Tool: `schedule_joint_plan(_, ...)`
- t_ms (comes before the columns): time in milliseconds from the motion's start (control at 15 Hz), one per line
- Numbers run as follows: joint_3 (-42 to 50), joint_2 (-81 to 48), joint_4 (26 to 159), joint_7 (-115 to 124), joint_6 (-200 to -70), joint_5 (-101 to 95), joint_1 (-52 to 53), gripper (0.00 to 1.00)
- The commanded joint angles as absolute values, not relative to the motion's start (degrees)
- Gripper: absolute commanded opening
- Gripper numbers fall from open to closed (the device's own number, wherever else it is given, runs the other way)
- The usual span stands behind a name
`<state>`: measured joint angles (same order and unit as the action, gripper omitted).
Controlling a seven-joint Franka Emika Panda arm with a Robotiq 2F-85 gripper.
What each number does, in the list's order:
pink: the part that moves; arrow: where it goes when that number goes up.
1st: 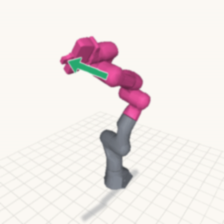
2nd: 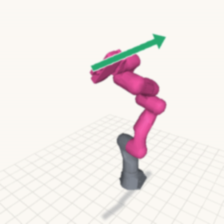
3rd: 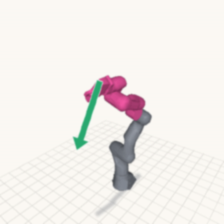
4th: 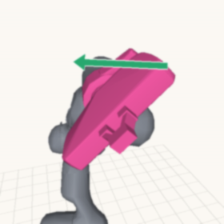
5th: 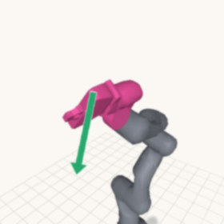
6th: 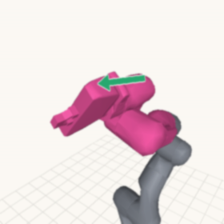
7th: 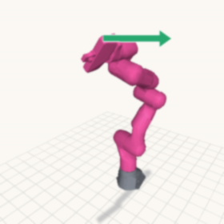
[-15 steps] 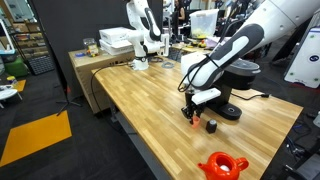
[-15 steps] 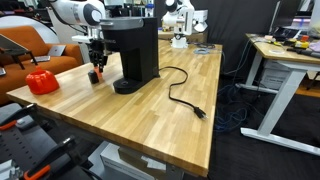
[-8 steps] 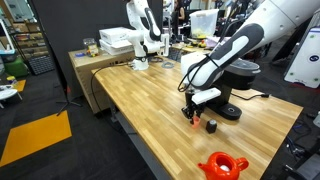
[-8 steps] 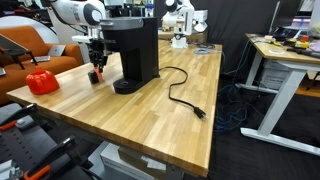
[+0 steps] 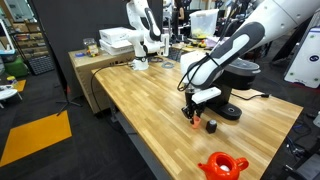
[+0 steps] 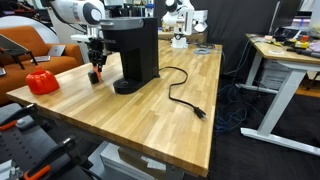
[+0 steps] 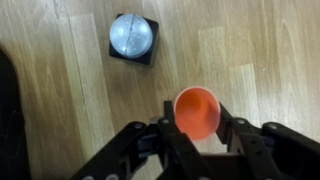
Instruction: Move the peach cup forward
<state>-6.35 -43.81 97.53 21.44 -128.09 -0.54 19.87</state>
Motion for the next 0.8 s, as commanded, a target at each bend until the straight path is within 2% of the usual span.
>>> schedule_joint_plan(0, -6.79, -41.22, 98.52, 20.30, -126.26, 0.46, 19.57, 0.16)
schedule_joint_plan(333, -7.21, -35.73, 102.29, 19.32, -126.02, -0.13, 19.51, 0.16)
schedule_joint_plan(733, -7.81, -22.32, 115.95, 17.00, -124.59, -0.92, 18.82, 0.16)
